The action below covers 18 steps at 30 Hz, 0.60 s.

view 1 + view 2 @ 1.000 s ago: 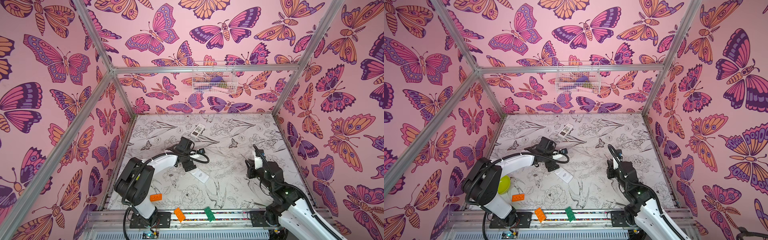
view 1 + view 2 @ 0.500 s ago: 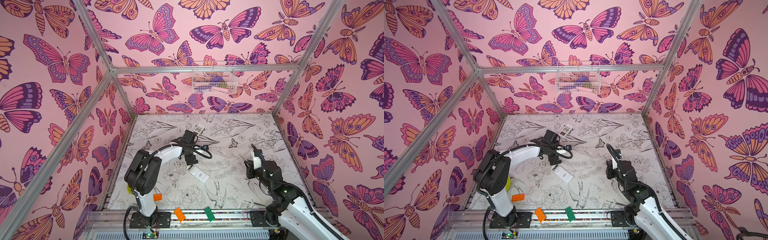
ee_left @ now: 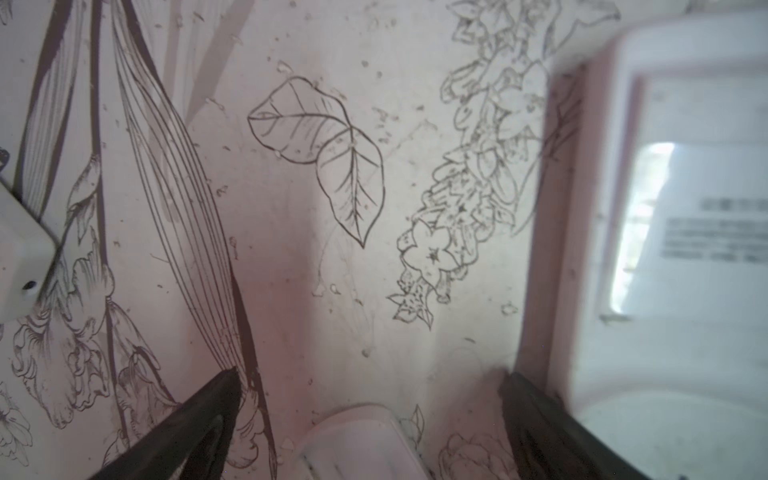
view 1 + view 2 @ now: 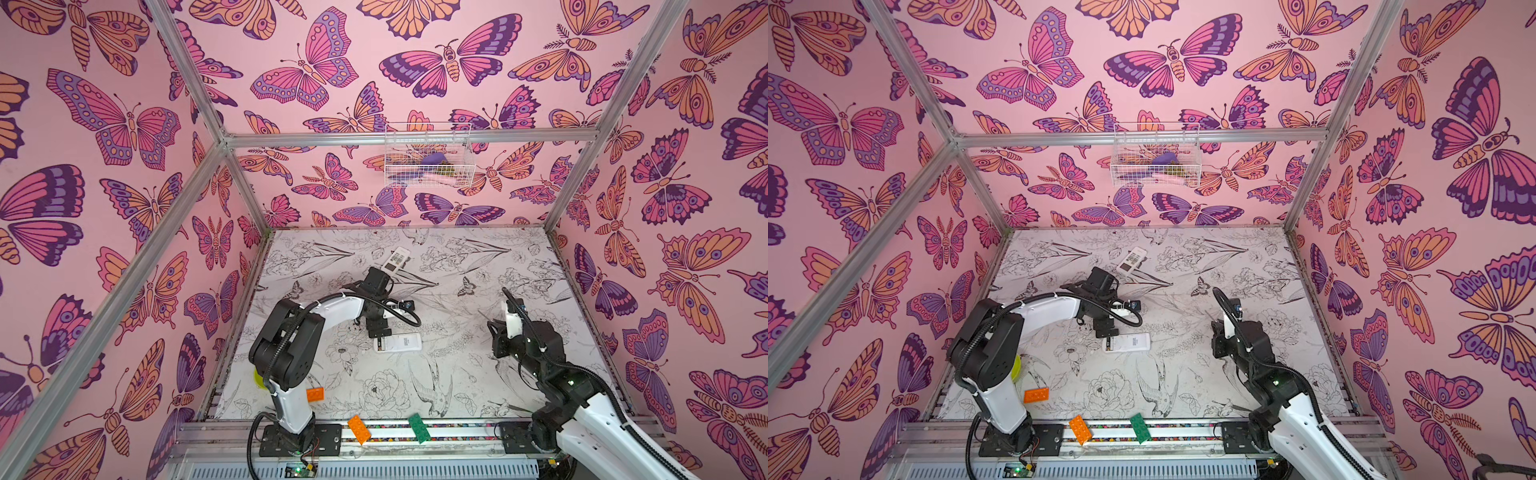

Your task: Unload the batteries from the remote control

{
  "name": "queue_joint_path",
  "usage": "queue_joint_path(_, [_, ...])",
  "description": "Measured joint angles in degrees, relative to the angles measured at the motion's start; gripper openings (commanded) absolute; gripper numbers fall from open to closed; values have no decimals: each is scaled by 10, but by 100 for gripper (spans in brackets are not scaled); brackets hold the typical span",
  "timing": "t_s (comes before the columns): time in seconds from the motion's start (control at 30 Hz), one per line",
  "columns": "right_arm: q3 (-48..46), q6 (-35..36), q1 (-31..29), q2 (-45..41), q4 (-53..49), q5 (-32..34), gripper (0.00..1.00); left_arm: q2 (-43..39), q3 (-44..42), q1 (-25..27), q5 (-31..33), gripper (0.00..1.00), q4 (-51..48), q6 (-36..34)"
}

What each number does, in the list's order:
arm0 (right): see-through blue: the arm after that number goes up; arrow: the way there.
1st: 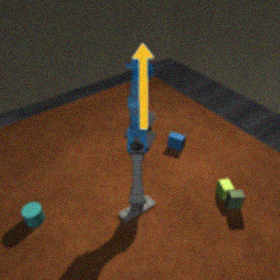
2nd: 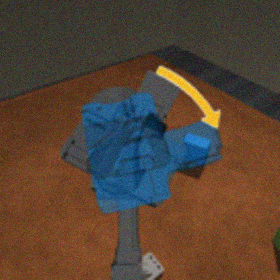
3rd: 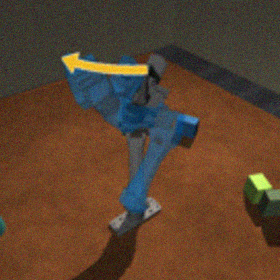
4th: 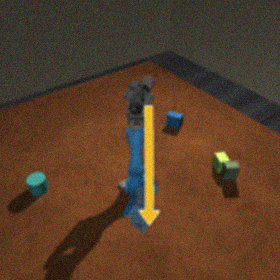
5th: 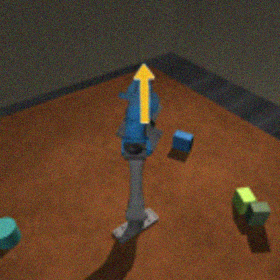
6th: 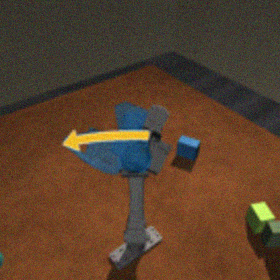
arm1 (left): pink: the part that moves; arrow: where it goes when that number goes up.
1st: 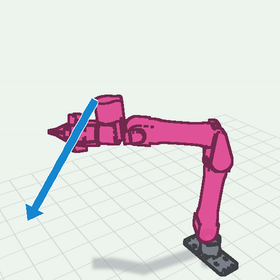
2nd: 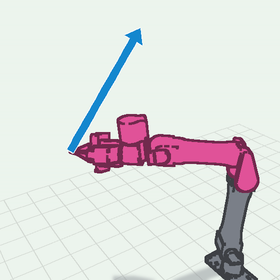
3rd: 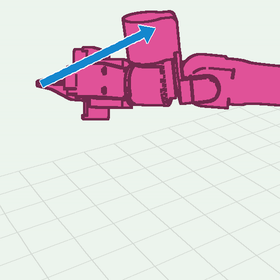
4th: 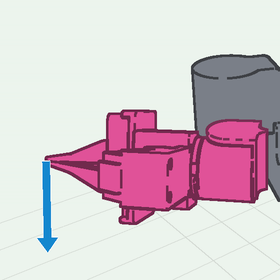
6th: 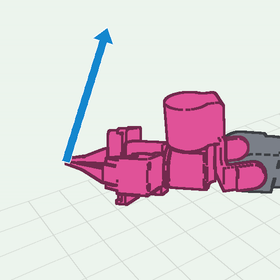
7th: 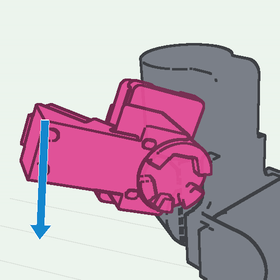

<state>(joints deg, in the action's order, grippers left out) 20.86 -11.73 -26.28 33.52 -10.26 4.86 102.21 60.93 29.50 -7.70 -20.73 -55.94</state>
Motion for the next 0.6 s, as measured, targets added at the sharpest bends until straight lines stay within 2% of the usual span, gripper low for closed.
queue_joint_path(0.27, [0,-2,0,19,3,-7,0,-40,-17,-2,0,100,-5,11])
queue_joint_path(0.6, [2,-14,0,30,14,-17,0,-141,-43,1,-28,100,-42,136])
